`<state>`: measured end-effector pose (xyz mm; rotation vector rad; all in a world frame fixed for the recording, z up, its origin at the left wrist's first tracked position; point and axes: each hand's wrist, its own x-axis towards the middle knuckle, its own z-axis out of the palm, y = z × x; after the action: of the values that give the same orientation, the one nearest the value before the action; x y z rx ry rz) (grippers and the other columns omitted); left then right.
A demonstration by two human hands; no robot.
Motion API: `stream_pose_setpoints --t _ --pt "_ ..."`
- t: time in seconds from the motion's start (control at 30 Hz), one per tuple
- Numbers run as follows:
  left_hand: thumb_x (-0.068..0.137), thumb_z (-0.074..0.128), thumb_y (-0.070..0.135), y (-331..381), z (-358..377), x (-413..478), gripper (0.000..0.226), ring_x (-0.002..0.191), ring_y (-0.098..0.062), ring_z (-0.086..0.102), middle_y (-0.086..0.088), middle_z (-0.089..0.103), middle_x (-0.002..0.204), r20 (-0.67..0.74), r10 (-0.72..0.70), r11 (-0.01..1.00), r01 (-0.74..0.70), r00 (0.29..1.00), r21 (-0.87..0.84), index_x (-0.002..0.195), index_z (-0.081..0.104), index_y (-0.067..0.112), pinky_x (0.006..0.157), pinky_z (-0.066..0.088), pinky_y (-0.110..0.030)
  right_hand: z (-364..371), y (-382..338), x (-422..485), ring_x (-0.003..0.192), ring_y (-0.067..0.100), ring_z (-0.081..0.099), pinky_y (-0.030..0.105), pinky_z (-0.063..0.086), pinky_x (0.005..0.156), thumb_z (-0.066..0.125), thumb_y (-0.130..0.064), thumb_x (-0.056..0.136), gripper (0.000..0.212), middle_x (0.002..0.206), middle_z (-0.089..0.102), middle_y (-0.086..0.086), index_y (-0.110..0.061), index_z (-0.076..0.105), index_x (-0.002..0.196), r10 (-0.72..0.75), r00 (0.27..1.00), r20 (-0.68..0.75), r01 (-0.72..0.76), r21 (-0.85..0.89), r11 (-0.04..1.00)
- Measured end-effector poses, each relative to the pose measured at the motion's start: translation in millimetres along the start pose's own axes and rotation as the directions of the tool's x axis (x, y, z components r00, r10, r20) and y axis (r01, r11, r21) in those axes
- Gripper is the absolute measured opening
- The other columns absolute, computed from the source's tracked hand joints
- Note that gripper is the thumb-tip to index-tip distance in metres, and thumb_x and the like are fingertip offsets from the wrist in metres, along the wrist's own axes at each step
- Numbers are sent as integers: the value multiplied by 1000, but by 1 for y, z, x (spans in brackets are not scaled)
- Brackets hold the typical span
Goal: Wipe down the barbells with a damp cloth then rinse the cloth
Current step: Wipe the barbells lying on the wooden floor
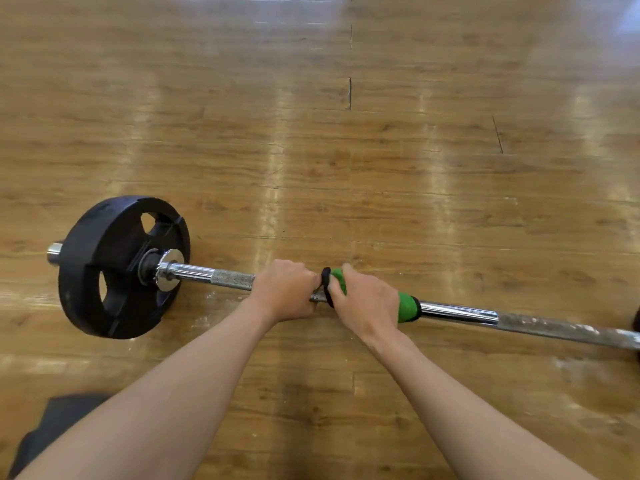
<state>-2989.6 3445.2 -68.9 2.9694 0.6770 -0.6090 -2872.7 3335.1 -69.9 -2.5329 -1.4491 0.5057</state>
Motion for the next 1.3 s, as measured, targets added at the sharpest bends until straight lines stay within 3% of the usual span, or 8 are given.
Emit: stream_pose_setpoints --t 0.1,0.27,0.37,0.43,0.67,0.93,1.1,1.3 --pt "82 52 32 -1 -1 1 18 67 -28 64 0 64 75 -18 -37 999 37 999 8 69 45 21 55 36 -28 -4 12 -6 68 17 53 36 33 57 61 -53 95 34 76 59 -9 -23 45 88 -70 994 -81 91 308 947" --pt "78 55 32 -1 -4 5 13 64 -27 52 4 46 66 22 -38 999 38 999 2 76 48 21 57 37 -28 -22 31 11 87 18 66 41 53 82 63 -3 91 25 93 66 2 -23 50 99 167 981 94 -162 873 460" --pt "79 54 31 -1 -5 6 11 63 -25 50 2 55 71 26 -44 999 43 999 3 79 51 20 56 37 -28 -13 51 -2 100 20 59 43 44 99 53 -2 89 40 106 65 -2 -27 63 119 -64 991 -116 106 405 908" --pt "79 55 31 -2 -5 6 10 63 -26 49 -1 61 76 22 -48 999 47 999 15 80 51 21 56 36 -28 -4 69 -15 101 19 60 48 35 112 44 -23 92 34 105 68 -6 -27 67 117 -106 982 -155 124 111 986" --pt "79 55 32 1 -3 5 7 69 -27 60 0 66 79 21 -56 998 56 998 16 80 54 25 57 37 -28 12 22 3 56 33 60 34 38 58 40 -49 101 55 66 64 6 -15 68 69 -1 974 -228 -7 -34 999" --pt "83 55 34 1 1 1 10 65 -27 55 -2 65 81 19 -39 999 38 999 32 81 48 27 57 35 -29 37 36 -32 91 21 65 43 46 103 45 -30 106 29 101 69 0 -17 69 115 -268 903 -337 247 -104 963" --pt "81 57 32 1 -2 3 16 66 -26 47 -2 55 79 82 -51 998 49 995 25 92 61 22 60 38 -30 12 85 -29 65 27 61 42 51 81 45 -26 100 34 70 65 2 -16 69 79 -100 924 -370 64 -110 992" --pt "79 56 29 1 0 4 10 65 -27 46 1 50 71 67 -52 999 52 996 -4 80 50 22 58 36 -28 -9 15 22 90 36 69 34 45 70 42 -37 97 42 94 72 14 -10 74 91 214 969 121 -210 -45 977"
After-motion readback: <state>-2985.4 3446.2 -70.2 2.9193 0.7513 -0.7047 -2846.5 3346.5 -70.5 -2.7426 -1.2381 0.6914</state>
